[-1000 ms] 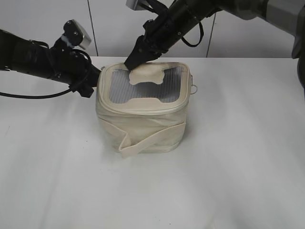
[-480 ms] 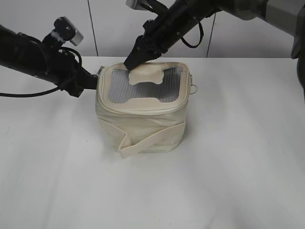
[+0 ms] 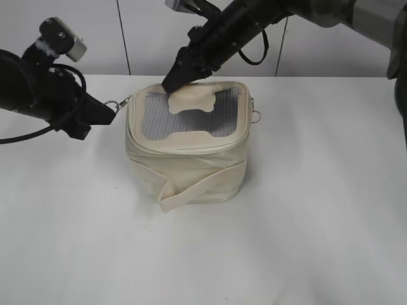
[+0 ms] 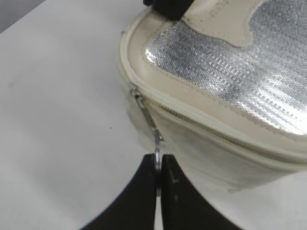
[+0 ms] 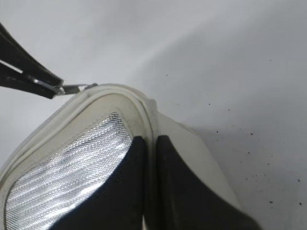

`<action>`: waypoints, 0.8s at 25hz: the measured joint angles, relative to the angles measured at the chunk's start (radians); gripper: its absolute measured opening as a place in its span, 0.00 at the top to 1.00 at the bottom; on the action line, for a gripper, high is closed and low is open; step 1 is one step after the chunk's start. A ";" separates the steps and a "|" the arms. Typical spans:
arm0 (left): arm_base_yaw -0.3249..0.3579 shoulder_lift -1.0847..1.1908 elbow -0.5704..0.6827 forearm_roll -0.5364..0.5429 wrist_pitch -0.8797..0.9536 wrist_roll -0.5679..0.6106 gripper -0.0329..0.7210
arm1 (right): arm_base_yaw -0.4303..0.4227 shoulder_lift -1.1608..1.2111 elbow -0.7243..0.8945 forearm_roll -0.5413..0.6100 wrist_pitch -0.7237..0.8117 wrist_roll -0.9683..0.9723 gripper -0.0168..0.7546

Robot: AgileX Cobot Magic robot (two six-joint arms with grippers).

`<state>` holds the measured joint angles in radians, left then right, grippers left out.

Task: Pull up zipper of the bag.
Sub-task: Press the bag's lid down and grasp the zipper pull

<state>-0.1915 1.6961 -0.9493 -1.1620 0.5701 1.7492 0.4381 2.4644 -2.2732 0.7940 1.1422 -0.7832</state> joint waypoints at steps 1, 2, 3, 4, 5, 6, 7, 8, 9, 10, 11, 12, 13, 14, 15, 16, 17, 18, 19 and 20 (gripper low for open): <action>0.000 -0.015 0.021 0.000 -0.003 0.000 0.96 | 0.000 0.000 0.000 0.001 0.000 0.002 0.93; 0.000 -0.032 0.043 0.000 -0.005 -0.001 0.96 | 0.000 0.000 0.000 0.002 -0.001 0.005 0.93; -0.001 -0.048 0.063 0.001 -0.007 -0.001 0.96 | 0.000 0.000 0.000 0.002 -0.001 0.006 0.93; -0.005 -0.062 0.079 0.000 -0.010 -0.004 0.96 | 0.000 0.000 0.000 0.004 -0.001 0.008 0.93; -0.008 -0.077 0.099 -0.001 -0.012 -0.009 0.96 | 0.000 0.001 0.000 0.008 -0.001 0.011 0.93; -0.013 -0.091 0.119 -0.002 -0.013 -0.014 0.96 | 0.000 0.001 0.000 0.012 -0.001 0.014 0.93; -0.018 -0.106 0.139 -0.003 -0.012 -0.020 0.96 | 0.000 0.001 0.000 0.014 -0.001 0.017 0.93; -0.026 -0.117 0.154 -0.003 -0.012 -0.027 0.96 | 0.000 0.001 0.000 0.015 -0.003 0.021 0.93; -0.034 -0.130 0.173 -0.004 -0.015 -0.034 0.96 | 0.000 0.001 0.000 0.018 -0.002 0.026 0.93; -0.048 -0.143 0.189 -0.008 -0.022 -0.041 0.96 | 0.001 0.002 0.000 0.021 0.001 0.031 0.93; -0.066 -0.154 0.203 -0.009 -0.032 -0.049 0.96 | 0.003 0.002 0.000 0.026 0.004 0.036 0.93; -0.088 -0.162 0.219 -0.008 -0.040 -0.057 0.96 | 0.005 0.002 0.001 0.028 0.003 0.043 0.93; -0.111 -0.172 0.239 0.002 -0.034 -0.062 0.96 | 0.005 0.002 0.001 0.027 -0.003 0.049 0.93; -0.144 -0.179 0.258 0.007 -0.030 -0.064 0.96 | 0.005 0.002 0.001 0.023 -0.004 0.056 0.93; -0.177 -0.184 0.269 0.010 -0.037 -0.068 0.96 | 0.005 0.002 0.001 0.023 -0.003 0.061 0.93; -0.204 -0.187 0.277 0.011 -0.049 -0.071 0.96 | 0.005 0.002 0.001 0.022 -0.003 0.068 0.93; -0.235 -0.189 0.284 0.012 -0.067 -0.081 0.96 | 0.005 0.002 0.001 0.021 -0.003 0.074 0.93; -0.262 -0.189 0.287 0.013 -0.079 -0.094 0.96 | 0.005 0.002 0.001 0.020 -0.003 0.079 0.93; -0.287 -0.189 0.290 0.010 -0.084 -0.102 0.96 | 0.005 0.002 0.001 0.020 -0.003 0.086 0.93; -0.310 -0.189 0.290 -0.005 -0.095 -0.106 0.96 | 0.005 0.002 0.001 0.020 -0.003 0.091 0.93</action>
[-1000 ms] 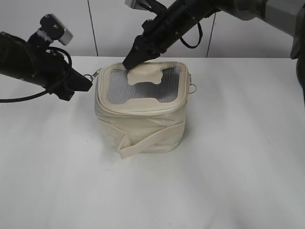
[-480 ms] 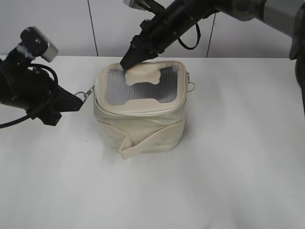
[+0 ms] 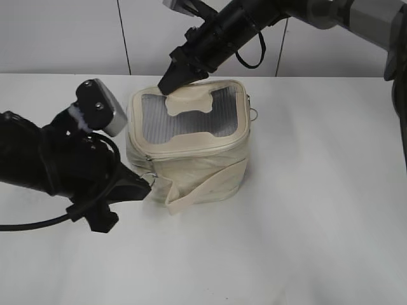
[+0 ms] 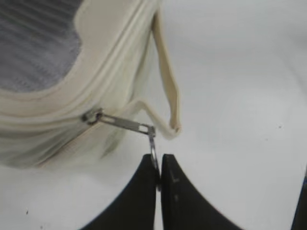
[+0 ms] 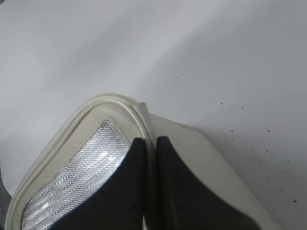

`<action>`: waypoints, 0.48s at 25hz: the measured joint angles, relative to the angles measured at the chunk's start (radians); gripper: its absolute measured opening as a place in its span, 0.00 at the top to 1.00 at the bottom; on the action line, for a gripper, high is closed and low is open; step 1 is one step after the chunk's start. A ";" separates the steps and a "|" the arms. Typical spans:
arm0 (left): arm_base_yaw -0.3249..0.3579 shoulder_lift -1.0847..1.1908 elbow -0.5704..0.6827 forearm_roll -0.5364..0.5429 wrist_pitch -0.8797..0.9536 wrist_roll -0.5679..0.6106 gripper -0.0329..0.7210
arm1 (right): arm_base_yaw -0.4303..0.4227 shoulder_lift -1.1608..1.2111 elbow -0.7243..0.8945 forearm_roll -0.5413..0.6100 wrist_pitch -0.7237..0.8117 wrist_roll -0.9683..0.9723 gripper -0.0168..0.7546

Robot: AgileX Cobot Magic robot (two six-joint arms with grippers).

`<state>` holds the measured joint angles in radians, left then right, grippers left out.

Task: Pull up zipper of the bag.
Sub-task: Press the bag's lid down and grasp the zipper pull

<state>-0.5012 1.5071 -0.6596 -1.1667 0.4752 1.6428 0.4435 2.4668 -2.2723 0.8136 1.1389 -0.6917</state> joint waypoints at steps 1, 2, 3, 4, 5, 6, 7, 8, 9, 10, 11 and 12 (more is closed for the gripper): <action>-0.029 0.000 0.000 -0.024 -0.022 -0.004 0.96 | 0.000 0.000 0.000 0.000 0.000 0.009 0.93; -0.065 0.000 0.000 -0.052 -0.058 -0.005 0.96 | 0.000 0.000 0.000 0.000 0.000 0.011 0.93; -0.107 0.002 -0.002 -0.079 -0.094 -0.001 0.96 | 0.000 0.000 0.000 -0.001 0.000 0.015 0.93; -0.144 0.008 -0.008 -0.110 -0.140 0.014 0.96 | 0.000 0.000 0.000 -0.003 0.000 0.016 0.93; -0.188 0.018 -0.022 -0.141 -0.182 0.026 0.96 | 0.000 0.000 0.000 -0.004 0.000 0.018 0.93; -0.228 0.029 -0.037 -0.166 -0.216 0.033 0.96 | 0.000 0.000 0.000 -0.005 0.001 0.019 0.93; -0.256 0.042 -0.057 -0.183 -0.236 0.036 0.96 | 0.000 0.000 0.000 -0.005 0.002 0.019 0.93; -0.281 0.053 -0.074 -0.201 -0.257 0.039 0.96 | 0.000 0.000 0.000 -0.006 0.007 0.020 0.93; -0.296 0.060 -0.082 -0.217 -0.269 0.040 0.96 | 0.000 0.000 0.000 -0.007 0.011 0.020 0.93; -0.303 0.065 -0.088 -0.227 -0.272 0.040 0.96 | -0.001 0.000 0.001 -0.008 0.013 0.020 0.93; -0.305 0.065 -0.088 -0.231 -0.275 0.036 0.96 | -0.001 0.000 0.001 -0.008 0.015 0.022 0.93; -0.305 0.065 -0.088 -0.235 -0.276 0.017 0.96 | -0.001 0.000 0.001 -0.008 0.014 0.029 0.93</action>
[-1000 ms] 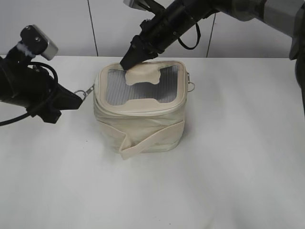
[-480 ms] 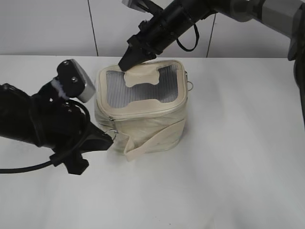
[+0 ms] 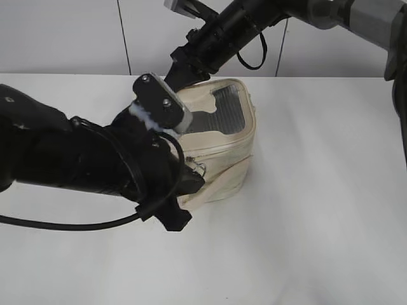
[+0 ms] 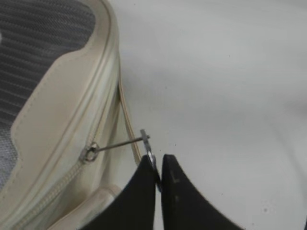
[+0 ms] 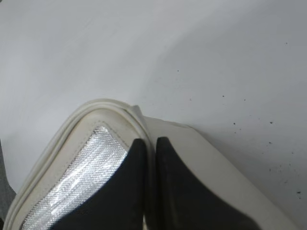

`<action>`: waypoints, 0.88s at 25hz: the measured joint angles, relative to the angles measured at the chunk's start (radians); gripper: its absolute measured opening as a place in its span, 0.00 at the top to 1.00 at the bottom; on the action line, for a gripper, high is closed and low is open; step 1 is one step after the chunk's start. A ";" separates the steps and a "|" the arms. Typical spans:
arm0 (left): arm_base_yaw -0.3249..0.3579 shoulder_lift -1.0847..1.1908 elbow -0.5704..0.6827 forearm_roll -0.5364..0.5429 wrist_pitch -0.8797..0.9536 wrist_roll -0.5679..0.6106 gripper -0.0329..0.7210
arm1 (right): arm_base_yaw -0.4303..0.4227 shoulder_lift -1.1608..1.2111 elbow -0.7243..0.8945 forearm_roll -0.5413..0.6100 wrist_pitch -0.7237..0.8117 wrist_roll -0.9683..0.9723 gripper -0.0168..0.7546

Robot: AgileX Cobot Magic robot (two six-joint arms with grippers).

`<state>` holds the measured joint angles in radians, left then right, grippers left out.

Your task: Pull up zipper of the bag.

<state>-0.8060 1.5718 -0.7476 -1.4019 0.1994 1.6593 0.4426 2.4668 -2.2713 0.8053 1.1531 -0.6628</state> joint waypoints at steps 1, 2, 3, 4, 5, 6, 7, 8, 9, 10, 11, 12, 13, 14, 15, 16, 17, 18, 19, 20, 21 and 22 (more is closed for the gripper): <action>0.006 0.000 0.000 -0.001 0.006 -0.032 0.95 | 0.000 0.000 0.000 0.000 0.000 0.009 0.92; 0.016 0.000 0.000 0.003 0.023 -0.060 0.94 | -0.001 0.000 0.000 0.001 0.000 0.020 0.89; 0.033 -0.001 0.001 0.010 0.061 -0.092 0.92 | -0.005 -0.001 0.000 0.006 -0.007 0.030 0.83; 0.053 -0.002 0.002 0.017 0.112 -0.116 0.87 | -0.010 -0.005 0.000 0.011 -0.021 0.038 0.74; 0.076 -0.005 0.004 0.026 0.178 -0.133 0.82 | -0.018 -0.010 0.000 0.012 -0.030 0.046 0.64; 0.097 -0.013 0.008 0.037 0.234 -0.145 0.75 | -0.031 -0.019 0.000 0.007 -0.040 0.051 0.55; 0.126 -0.024 0.010 0.058 0.299 -0.163 0.66 | -0.046 -0.030 0.000 -0.007 -0.042 0.060 0.47; 0.157 -0.035 0.010 0.081 0.351 -0.186 0.59 | -0.062 -0.042 0.000 -0.026 -0.043 0.078 0.43; 0.185 -0.053 0.010 0.101 0.382 -0.214 0.53 | -0.076 -0.058 0.000 -0.045 -0.043 0.103 0.42; 0.223 -0.074 0.010 0.128 0.402 -0.257 0.49 | -0.093 -0.075 0.000 -0.072 -0.042 0.125 0.42; 0.263 -0.097 0.010 0.155 0.412 -0.297 0.47 | -0.111 -0.092 0.000 -0.098 -0.038 0.150 0.44; 0.307 -0.115 0.010 0.171 0.415 -0.322 0.45 | -0.126 -0.105 -0.001 -0.118 -0.029 0.170 0.46; 0.344 -0.133 0.008 0.180 0.415 -0.335 0.45 | -0.150 -0.120 -0.001 -0.135 -0.004 0.183 0.48; 0.389 -0.143 -0.002 0.191 0.418 -0.345 0.44 | -0.169 -0.128 -0.001 -0.140 0.018 0.191 0.49; 0.430 -0.144 -0.019 0.203 0.420 -0.351 0.44 | -0.191 -0.137 0.007 -0.140 0.033 0.196 0.49; 0.459 -0.136 -0.050 0.214 0.422 -0.353 0.44 | -0.209 -0.150 0.027 -0.139 0.038 0.201 0.49; 0.486 -0.119 -0.095 0.229 0.431 -0.355 0.44 | -0.230 -0.168 0.054 -0.130 0.040 0.203 0.50; 0.503 -0.088 -0.151 0.245 0.445 -0.357 0.44 | -0.250 -0.193 0.103 -0.115 0.039 0.203 0.50; 0.510 -0.056 -0.205 0.260 0.478 -0.358 0.44 | -0.266 -0.220 0.171 -0.098 0.027 0.193 0.50; 0.513 -0.008 -0.276 0.264 0.506 -0.358 0.44 | -0.283 -0.261 0.262 -0.082 -0.009 0.172 0.51; 0.513 0.045 -0.352 0.265 0.540 -0.358 0.44 | -0.299 -0.312 0.350 -0.069 -0.065 0.149 0.51; 0.513 0.104 -0.418 0.263 0.570 -0.361 0.44 | -0.311 -0.360 0.471 -0.057 -0.134 0.112 0.52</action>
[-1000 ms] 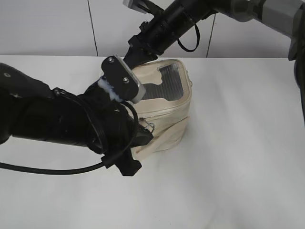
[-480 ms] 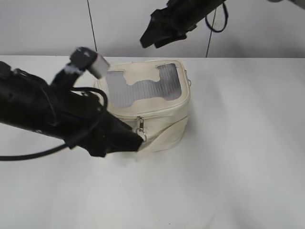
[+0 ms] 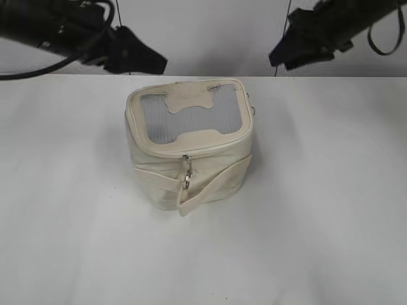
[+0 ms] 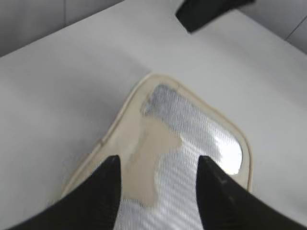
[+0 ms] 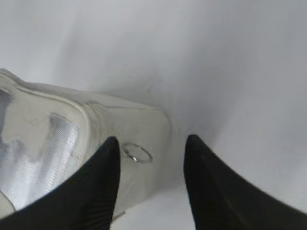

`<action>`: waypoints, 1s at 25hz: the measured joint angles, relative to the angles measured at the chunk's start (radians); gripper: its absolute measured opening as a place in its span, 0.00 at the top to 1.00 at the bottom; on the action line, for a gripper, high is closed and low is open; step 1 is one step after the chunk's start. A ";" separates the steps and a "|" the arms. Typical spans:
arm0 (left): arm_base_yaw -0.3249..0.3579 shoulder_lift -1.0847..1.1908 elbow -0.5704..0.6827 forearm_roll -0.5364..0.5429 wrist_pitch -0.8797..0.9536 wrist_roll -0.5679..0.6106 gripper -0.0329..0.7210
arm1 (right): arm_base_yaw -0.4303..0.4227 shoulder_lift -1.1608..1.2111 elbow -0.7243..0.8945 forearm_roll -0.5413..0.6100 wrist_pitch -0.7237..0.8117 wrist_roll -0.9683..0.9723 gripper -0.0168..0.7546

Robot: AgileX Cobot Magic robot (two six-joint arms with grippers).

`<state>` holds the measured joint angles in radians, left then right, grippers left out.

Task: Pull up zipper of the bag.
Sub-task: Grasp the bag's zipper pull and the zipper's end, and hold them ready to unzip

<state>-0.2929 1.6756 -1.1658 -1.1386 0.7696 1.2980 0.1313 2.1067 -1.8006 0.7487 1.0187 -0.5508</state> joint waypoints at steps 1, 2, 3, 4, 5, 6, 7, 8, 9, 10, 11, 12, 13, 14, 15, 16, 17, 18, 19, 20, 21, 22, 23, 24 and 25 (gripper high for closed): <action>-0.001 0.051 -0.081 0.000 0.032 -0.006 0.44 | -0.010 -0.064 0.129 0.016 -0.065 -0.050 0.52; -0.002 0.114 -0.164 0.000 0.077 -0.009 0.44 | -0.019 -0.131 0.242 0.047 -0.147 -0.106 0.52; -0.004 0.176 -0.248 0.004 0.119 -0.018 0.44 | -0.024 -0.195 0.371 0.091 -0.229 -0.190 0.52; -0.010 0.226 -0.318 0.017 0.159 -0.035 0.44 | -0.023 -0.245 0.493 0.146 -0.298 -0.291 0.52; -0.016 0.284 -0.402 0.034 0.192 -0.053 0.44 | -0.023 -0.296 0.601 0.230 -0.374 -0.411 0.51; -0.023 0.338 -0.483 0.061 0.243 -0.078 0.44 | -0.023 -0.335 0.677 0.336 -0.439 -0.523 0.49; -0.032 0.388 -0.559 0.096 0.276 -0.107 0.44 | -0.023 -0.359 0.750 0.453 -0.494 -0.662 0.47; -0.043 0.426 -0.617 0.135 0.307 -0.133 0.44 | -0.023 -0.376 0.804 0.546 -0.512 -0.790 0.45; -0.053 0.468 -0.679 0.168 0.329 -0.153 0.44 | -0.023 -0.385 0.837 0.642 -0.524 -0.878 0.43; -0.065 0.504 -0.733 0.204 0.351 -0.176 0.44 | -0.023 -0.386 0.861 0.706 -0.528 -0.953 0.41; -0.076 0.532 -0.772 0.236 0.368 -0.199 0.44 | -0.023 -0.386 0.873 0.736 -0.529 -0.998 0.40; -0.084 0.559 -0.810 0.260 0.379 -0.216 0.44 | -0.023 -0.386 0.878 0.758 -0.530 -1.026 0.40; -0.091 0.582 -0.839 0.280 0.387 -0.228 0.44 | -0.023 -0.386 0.878 0.772 -0.530 -1.042 0.40; -0.096 0.600 -0.861 0.291 0.397 -0.236 0.44 | -0.023 -0.386 0.878 0.781 -0.530 -1.057 0.40; -0.100 0.613 -0.873 0.295 0.401 -0.241 0.43 | -0.023 -0.386 0.878 0.783 -0.530 -1.068 0.39; -0.101 0.625 -0.882 0.298 0.403 -0.243 0.43 | -0.023 -0.386 0.878 0.784 -0.530 -1.078 0.39; -0.102 0.634 -0.886 0.300 0.403 -0.244 0.43 | -0.023 -0.386 0.878 0.784 -0.530 -1.091 0.39; -0.103 0.641 -0.887 0.305 0.403 -0.246 0.43 | -0.023 -0.386 0.878 0.784 -0.530 -1.106 0.39; -0.104 0.646 -0.890 0.308 0.400 -0.248 0.43 | -0.023 -0.386 0.878 0.784 -0.529 -1.123 0.39; -0.104 0.650 -0.890 0.312 0.396 -0.253 0.45 | -0.023 -0.386 0.878 0.784 -0.528 -1.139 0.39; -0.106 0.652 -0.891 0.322 0.394 -0.258 0.49 | -0.023 -0.385 0.878 0.786 -0.527 -1.162 0.39; -0.108 0.652 -0.891 0.334 0.394 -0.260 0.55 | -0.023 -0.381 0.878 0.790 -0.526 -1.190 0.39; -0.109 0.652 -0.893 0.341 0.394 -0.262 0.66 | -0.023 -0.372 0.878 0.797 -0.524 -1.220 0.39; -0.112 0.652 -0.895 0.354 0.394 -0.264 0.77 | -0.023 -0.361 0.878 0.805 -0.518 -1.260 0.39; -0.112 0.652 -0.895 0.361 0.394 -0.266 0.84 | -0.023 -0.342 0.878 0.816 -0.508 -1.303 0.39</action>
<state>-0.4053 2.3279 -2.0610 -0.7771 1.1635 1.0319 0.1078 1.7644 -0.9223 1.5648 0.5108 -1.8540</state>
